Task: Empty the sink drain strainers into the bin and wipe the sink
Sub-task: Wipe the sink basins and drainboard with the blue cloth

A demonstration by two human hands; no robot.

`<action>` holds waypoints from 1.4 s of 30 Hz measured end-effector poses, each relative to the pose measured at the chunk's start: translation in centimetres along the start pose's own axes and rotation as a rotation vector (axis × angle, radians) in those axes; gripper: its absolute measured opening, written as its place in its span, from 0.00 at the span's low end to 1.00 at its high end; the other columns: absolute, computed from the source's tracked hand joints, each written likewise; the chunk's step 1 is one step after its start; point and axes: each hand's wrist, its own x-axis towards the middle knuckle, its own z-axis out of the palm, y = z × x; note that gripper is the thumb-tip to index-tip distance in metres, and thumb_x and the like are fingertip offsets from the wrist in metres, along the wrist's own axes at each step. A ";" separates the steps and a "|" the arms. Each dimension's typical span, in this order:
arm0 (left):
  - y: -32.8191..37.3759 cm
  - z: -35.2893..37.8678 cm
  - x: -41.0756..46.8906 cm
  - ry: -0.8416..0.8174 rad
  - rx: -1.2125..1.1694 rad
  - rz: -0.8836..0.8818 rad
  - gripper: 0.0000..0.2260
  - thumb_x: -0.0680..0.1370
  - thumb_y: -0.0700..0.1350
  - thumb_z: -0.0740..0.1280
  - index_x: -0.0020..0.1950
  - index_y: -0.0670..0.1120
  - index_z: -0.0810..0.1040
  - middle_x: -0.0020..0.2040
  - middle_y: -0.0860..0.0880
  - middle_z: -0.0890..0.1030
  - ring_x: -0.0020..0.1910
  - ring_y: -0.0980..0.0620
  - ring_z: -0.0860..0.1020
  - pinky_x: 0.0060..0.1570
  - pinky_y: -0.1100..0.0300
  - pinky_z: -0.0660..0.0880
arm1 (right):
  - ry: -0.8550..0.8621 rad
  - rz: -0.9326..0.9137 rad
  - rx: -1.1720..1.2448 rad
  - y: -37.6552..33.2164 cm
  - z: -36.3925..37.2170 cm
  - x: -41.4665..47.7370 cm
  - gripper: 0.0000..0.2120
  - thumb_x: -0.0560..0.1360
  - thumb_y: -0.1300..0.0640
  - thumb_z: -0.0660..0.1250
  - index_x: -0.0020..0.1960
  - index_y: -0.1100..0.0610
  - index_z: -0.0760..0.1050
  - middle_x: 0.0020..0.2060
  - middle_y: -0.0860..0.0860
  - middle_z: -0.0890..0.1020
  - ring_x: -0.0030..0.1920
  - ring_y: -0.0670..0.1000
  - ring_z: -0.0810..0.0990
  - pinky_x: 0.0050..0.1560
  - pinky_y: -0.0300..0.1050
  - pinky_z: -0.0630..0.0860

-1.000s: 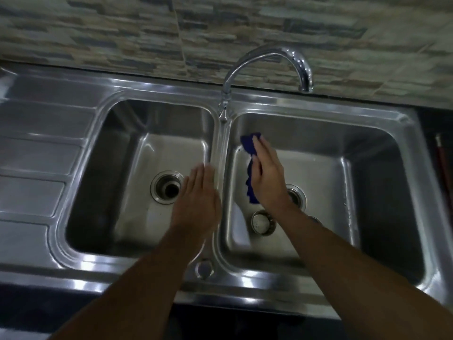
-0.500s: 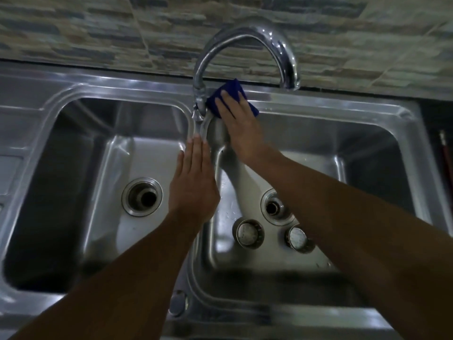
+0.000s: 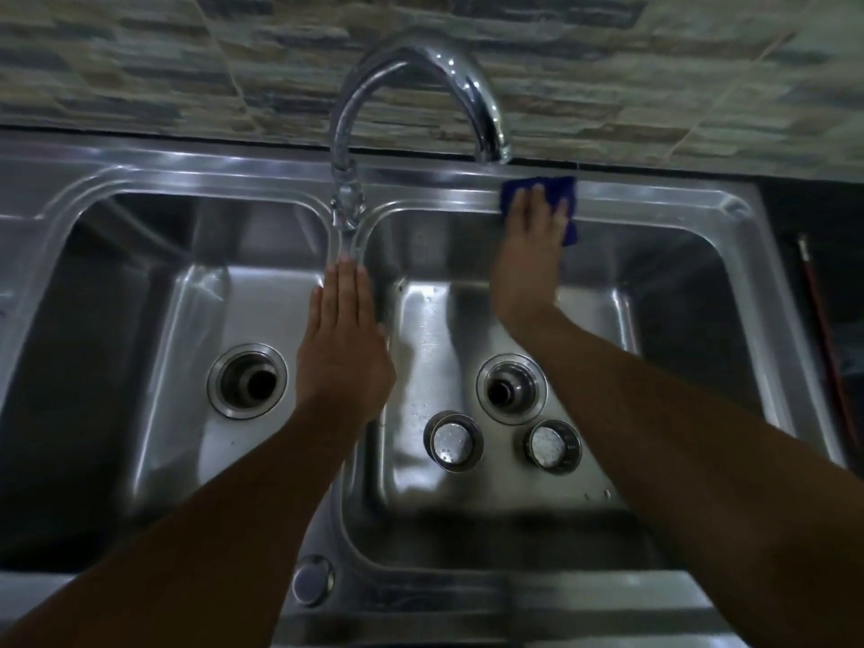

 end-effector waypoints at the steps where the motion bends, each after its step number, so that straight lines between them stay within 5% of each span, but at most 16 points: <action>1: -0.1 0.0 0.0 0.003 0.003 0.002 0.30 0.82 0.46 0.50 0.80 0.37 0.42 0.81 0.37 0.44 0.81 0.41 0.41 0.80 0.45 0.47 | 0.008 -0.046 0.007 -2.3 0.1 0.1 0.33 0.75 0.67 0.52 0.80 0.63 0.52 0.79 0.61 0.54 0.78 0.68 0.51 0.77 0.64 0.57; 5: 0.0 0.0 -0.2 0.020 0.051 0.020 0.31 0.79 0.44 0.50 0.80 0.35 0.45 0.81 0.35 0.47 0.81 0.40 0.45 0.79 0.43 0.50 | 0.018 -0.312 0.108 -8.2 0.8 0.9 0.37 0.77 0.66 0.61 0.81 0.60 0.48 0.80 0.58 0.51 0.79 0.68 0.48 0.78 0.63 0.46; 9: 0.3 -0.4 -0.3 0.028 0.038 0.030 0.31 0.78 0.43 0.51 0.79 0.34 0.48 0.80 0.34 0.50 0.81 0.38 0.48 0.79 0.42 0.51 | 0.019 -0.381 0.135 -4.7 0.6 1.4 0.38 0.76 0.69 0.63 0.81 0.57 0.49 0.81 0.53 0.52 0.80 0.62 0.48 0.78 0.55 0.51; 16: 0.2 -0.2 -0.2 0.022 0.032 0.024 0.29 0.81 0.45 0.46 0.80 0.35 0.47 0.81 0.35 0.48 0.81 0.40 0.46 0.79 0.44 0.50 | 0.030 -0.003 0.177 8.3 1.6 -0.6 0.43 0.73 0.74 0.64 0.81 0.57 0.49 0.81 0.53 0.50 0.80 0.65 0.45 0.75 0.65 0.61; 20: 0.2 -0.5 -0.2 0.004 0.007 0.017 0.31 0.79 0.45 0.49 0.81 0.36 0.46 0.81 0.37 0.47 0.81 0.41 0.44 0.79 0.45 0.49 | 0.050 0.143 0.185 5.0 1.6 0.1 0.40 0.74 0.73 0.61 0.81 0.61 0.50 0.81 0.56 0.48 0.79 0.69 0.44 0.78 0.66 0.47; 29: 0.5 -0.5 -0.4 0.005 0.096 0.017 0.32 0.78 0.45 0.48 0.80 0.36 0.44 0.81 0.36 0.46 0.81 0.41 0.44 0.79 0.43 0.50 | -0.003 -0.337 0.195 -5.8 0.6 1.2 0.38 0.76 0.68 0.62 0.81 0.57 0.49 0.81 0.52 0.46 0.80 0.65 0.44 0.79 0.62 0.41; 35: 1.1 -0.6 -1.5 0.016 0.115 0.120 0.29 0.80 0.43 0.52 0.79 0.33 0.52 0.80 0.33 0.53 0.80 0.36 0.52 0.78 0.41 0.51 | -0.010 -0.218 0.161 3.8 0.8 0.8 0.38 0.77 0.71 0.59 0.82 0.55 0.47 0.81 0.49 0.46 0.80 0.62 0.43 0.79 0.58 0.40; 38: 1.2 -0.8 -2.2 -0.007 0.136 0.186 0.32 0.76 0.47 0.46 0.78 0.32 0.55 0.79 0.32 0.55 0.79 0.34 0.54 0.78 0.40 0.51 | -0.033 -0.073 0.019 12.1 0.8 0.9 0.35 0.79 0.67 0.56 0.81 0.58 0.45 0.81 0.54 0.44 0.80 0.64 0.44 0.79 0.60 0.42; 42: 1.4 -0.5 -2.5 0.037 0.115 0.200 0.28 0.79 0.44 0.50 0.76 0.31 0.61 0.77 0.31 0.60 0.78 0.33 0.58 0.77 0.40 0.53 | -0.149 0.139 -0.146 21.1 -0.7 0.6 0.36 0.78 0.64 0.61 0.80 0.66 0.45 0.80 0.63 0.47 0.79 0.66 0.49 0.79 0.62 0.45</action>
